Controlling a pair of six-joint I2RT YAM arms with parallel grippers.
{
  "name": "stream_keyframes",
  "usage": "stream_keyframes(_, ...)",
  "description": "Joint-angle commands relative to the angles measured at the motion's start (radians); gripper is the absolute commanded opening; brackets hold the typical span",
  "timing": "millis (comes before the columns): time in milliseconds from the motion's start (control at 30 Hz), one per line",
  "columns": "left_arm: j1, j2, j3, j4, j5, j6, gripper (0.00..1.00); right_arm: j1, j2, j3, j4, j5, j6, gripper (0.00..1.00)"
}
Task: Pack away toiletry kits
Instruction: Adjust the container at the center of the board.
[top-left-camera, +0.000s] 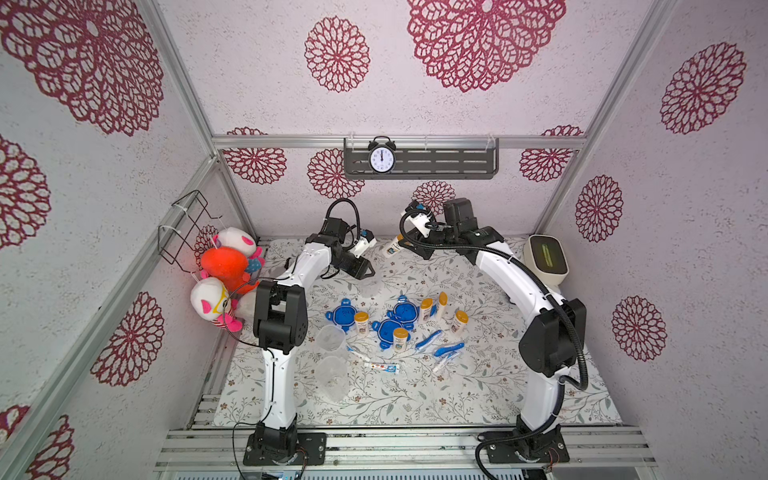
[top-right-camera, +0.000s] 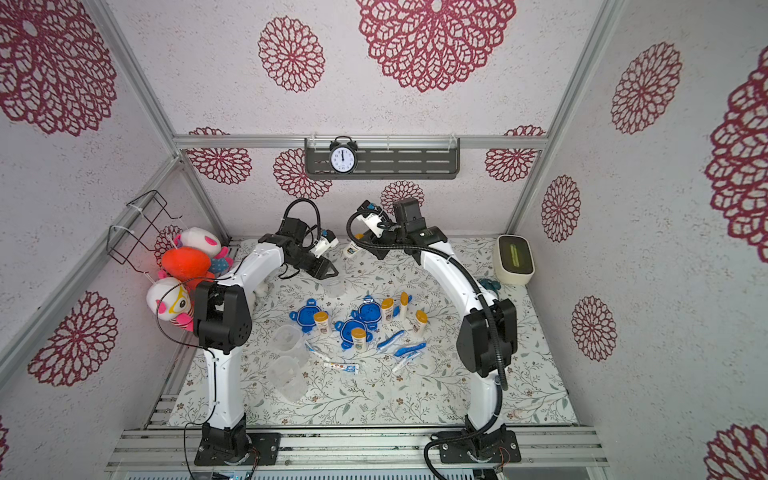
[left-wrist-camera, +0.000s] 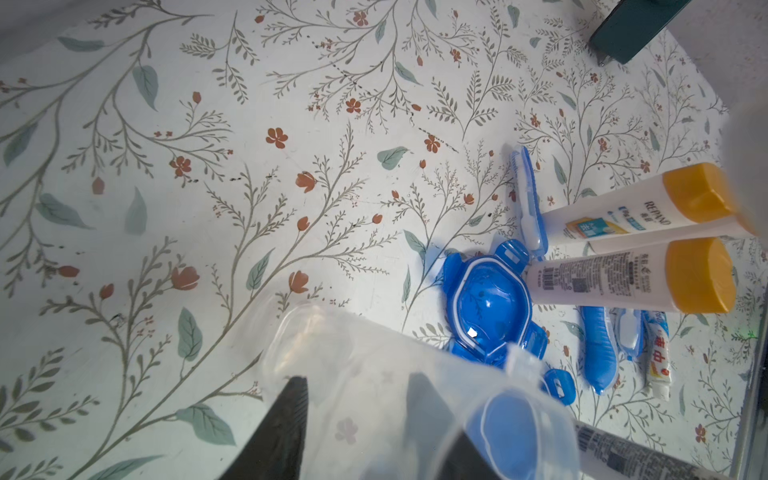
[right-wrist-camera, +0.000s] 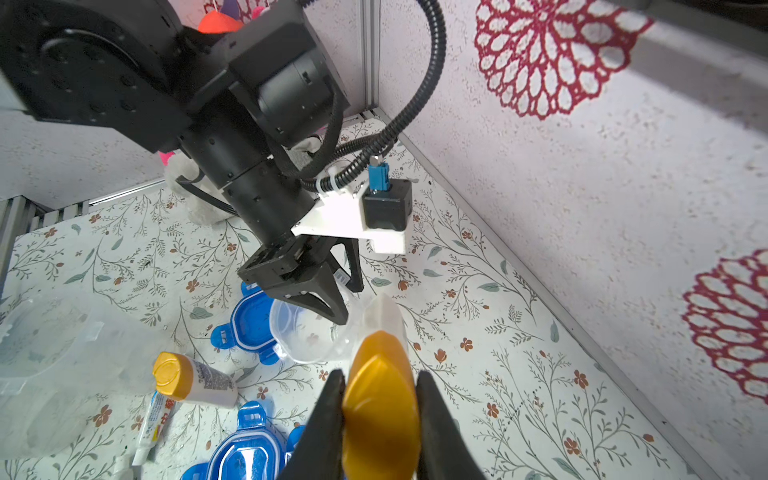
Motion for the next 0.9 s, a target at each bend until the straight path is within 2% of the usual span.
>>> stream_keyframes(0,0.002,0.007,0.029,-0.011,-0.007,0.005,0.37,-0.007,-0.086,0.0,0.06,-0.027,0.019,0.14)
stream_keyframes(233,-0.005,0.005,0.049,-0.034,0.029,0.011,0.23,-0.01,-0.11,-0.034,0.074,-0.026,0.023,0.14)
stream_keyframes(633,-0.063,0.015,0.041,-0.143,0.044,0.073,0.21,-0.013,-0.136,-0.072,0.068,-0.04,0.023,0.14)
stream_keyframes(667,-0.067,0.015,0.04,-0.148,0.041,0.074,0.23,-0.013,-0.138,-0.075,0.064,-0.043,0.022,0.14)
stream_keyframes(733,-0.074,0.012,0.039,-0.15,0.031,0.075,0.34,-0.014,-0.143,-0.083,0.06,-0.048,0.02,0.14)
stream_keyframes(800,-0.073,-0.004,0.039,-0.141,0.035,0.063,0.53,-0.014,-0.15,-0.093,0.055,-0.05,0.019,0.14)
stream_keyframes(867,-0.061,-0.031,0.03,-0.119,0.078,0.055,0.64,-0.013,-0.161,-0.106,0.054,-0.048,0.017,0.14)
